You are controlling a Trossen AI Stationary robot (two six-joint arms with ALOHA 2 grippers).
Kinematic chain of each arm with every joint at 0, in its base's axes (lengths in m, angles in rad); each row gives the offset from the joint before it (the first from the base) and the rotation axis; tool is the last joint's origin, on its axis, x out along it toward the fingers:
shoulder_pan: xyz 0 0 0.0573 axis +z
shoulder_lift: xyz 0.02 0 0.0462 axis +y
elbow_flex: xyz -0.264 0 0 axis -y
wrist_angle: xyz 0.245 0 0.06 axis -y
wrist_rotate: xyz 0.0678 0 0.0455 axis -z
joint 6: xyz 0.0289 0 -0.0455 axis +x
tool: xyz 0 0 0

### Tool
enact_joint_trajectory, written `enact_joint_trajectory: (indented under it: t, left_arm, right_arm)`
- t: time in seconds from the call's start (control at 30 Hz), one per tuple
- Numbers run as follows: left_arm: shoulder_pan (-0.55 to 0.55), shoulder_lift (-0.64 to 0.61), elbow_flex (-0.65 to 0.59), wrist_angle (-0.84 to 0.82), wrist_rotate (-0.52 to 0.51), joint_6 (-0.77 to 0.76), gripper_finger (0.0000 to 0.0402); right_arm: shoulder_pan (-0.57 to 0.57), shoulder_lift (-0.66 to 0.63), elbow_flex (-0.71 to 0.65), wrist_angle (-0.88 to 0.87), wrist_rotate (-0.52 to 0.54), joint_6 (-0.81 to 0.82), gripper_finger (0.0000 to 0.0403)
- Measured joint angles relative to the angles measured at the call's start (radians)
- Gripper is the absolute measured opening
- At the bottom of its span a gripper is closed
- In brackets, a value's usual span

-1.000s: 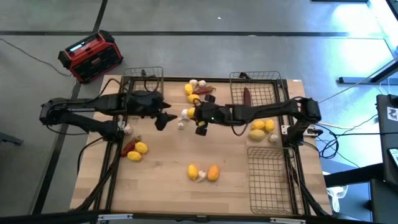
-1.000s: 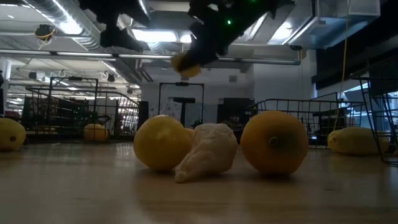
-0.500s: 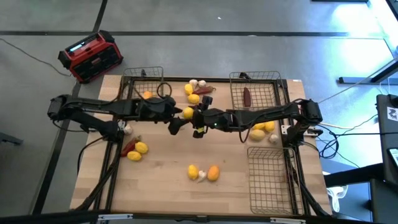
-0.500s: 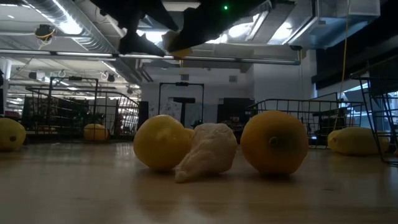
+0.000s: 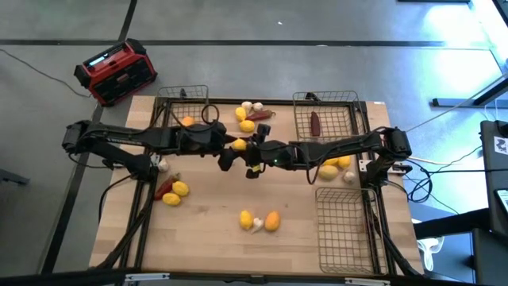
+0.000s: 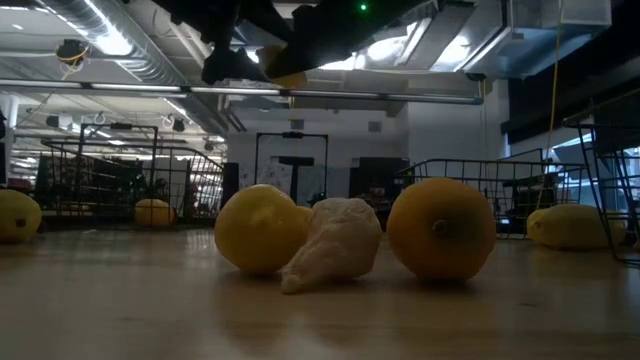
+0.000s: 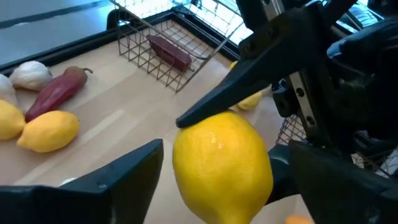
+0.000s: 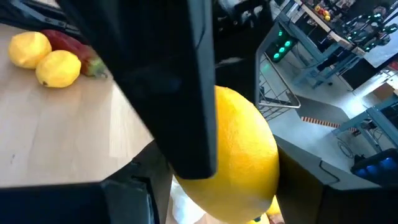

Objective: Sort produce into baskets
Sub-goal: Put the yellow lemon into the top left wire basket

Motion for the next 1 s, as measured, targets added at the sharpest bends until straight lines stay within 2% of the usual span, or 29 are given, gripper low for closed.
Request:
enact_joint_trajectory:
  t: [0.3,0.47,0.6,0.7,0.83,1.0]
  left_arm:
    - [0.000,0.002,0.000,-0.018,0.023,0.015,0.0200]
    - [0.001,-0.004,0.000,-0.024,0.025,0.024,0.0199]
    - [0.000,-0.030,0.000,-0.034,0.038,0.063,0.0209]
    - [0.009,-0.072,0.000,-0.064,0.037,0.072,0.0213]
    - [0.041,-0.168,0.000,-0.180,-0.012,0.087,0.0207]
    - [0.114,-0.308,0.000,-0.410,-0.137,0.086,0.0207]
  right_arm:
    - [0.000,0.001,-0.001,0.026,-0.042,-0.002,0.0207]
    - [-0.001,0.001,-0.001,0.027,-0.070,0.005,0.0222]
    - [0.000,-0.012,-0.001,0.028,-0.065,0.040,0.0269]
    - [0.001,-0.029,0.000,-0.002,-0.022,0.082,0.0307]
    - [0.000,-0.034,0.000,-0.077,-0.002,0.152,0.0337]
    - [0.000,-0.030,0.000,-0.186,-0.031,0.264,0.0346]
